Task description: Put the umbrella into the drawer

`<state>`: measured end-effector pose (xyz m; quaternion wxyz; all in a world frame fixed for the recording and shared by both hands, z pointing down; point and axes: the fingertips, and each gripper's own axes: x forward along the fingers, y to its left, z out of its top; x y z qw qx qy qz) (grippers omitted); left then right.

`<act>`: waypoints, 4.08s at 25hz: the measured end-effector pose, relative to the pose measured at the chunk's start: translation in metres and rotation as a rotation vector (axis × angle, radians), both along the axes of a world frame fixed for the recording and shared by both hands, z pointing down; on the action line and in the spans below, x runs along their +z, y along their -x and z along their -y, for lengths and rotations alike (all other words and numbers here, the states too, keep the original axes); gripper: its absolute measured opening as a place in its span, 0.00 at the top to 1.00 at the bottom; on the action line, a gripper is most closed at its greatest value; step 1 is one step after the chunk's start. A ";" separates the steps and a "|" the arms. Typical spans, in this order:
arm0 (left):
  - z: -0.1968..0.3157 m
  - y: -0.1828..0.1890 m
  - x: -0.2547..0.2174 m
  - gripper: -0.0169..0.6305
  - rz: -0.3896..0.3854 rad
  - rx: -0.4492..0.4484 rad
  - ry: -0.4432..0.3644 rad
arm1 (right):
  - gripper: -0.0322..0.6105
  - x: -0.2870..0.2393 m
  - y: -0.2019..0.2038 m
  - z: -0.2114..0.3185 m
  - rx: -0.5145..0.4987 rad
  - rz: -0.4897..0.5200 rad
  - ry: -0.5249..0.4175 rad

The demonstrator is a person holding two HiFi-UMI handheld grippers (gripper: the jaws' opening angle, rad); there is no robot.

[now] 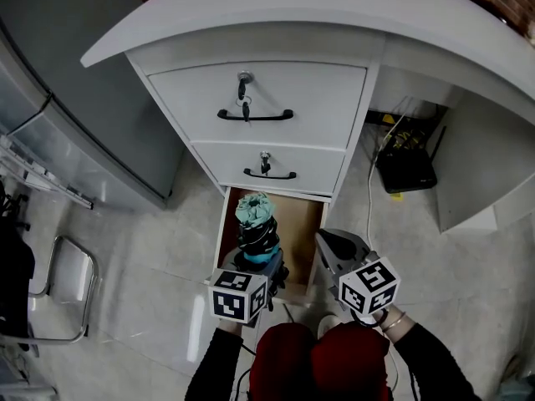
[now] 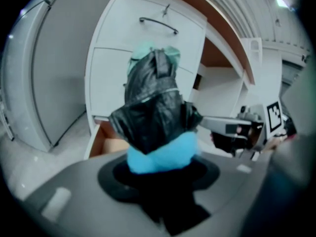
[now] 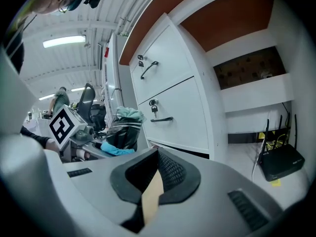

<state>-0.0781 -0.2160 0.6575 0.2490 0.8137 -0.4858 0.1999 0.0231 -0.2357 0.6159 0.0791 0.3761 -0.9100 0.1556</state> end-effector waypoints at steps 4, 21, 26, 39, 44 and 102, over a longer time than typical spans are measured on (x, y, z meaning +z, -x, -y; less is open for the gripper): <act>0.009 -0.004 0.017 0.63 0.022 0.021 0.021 | 0.95 0.008 0.004 0.002 -0.006 -0.010 0.004; 0.022 -0.019 0.084 0.63 0.081 0.086 0.148 | 0.95 0.043 0.009 0.012 0.009 -0.056 0.042; 0.029 -0.021 0.104 0.63 0.100 0.092 0.194 | 0.95 0.048 0.010 0.013 0.009 -0.068 0.048; 0.047 -0.026 0.151 0.62 0.141 0.110 0.283 | 0.95 0.066 0.013 0.021 0.006 -0.104 0.066; 0.052 -0.026 0.166 0.62 0.156 0.103 0.322 | 0.95 0.075 0.014 0.023 0.016 -0.117 0.084; 0.052 0.034 0.027 0.79 -0.005 -0.170 -0.087 | 0.95 0.009 0.007 0.002 0.086 -0.052 -0.015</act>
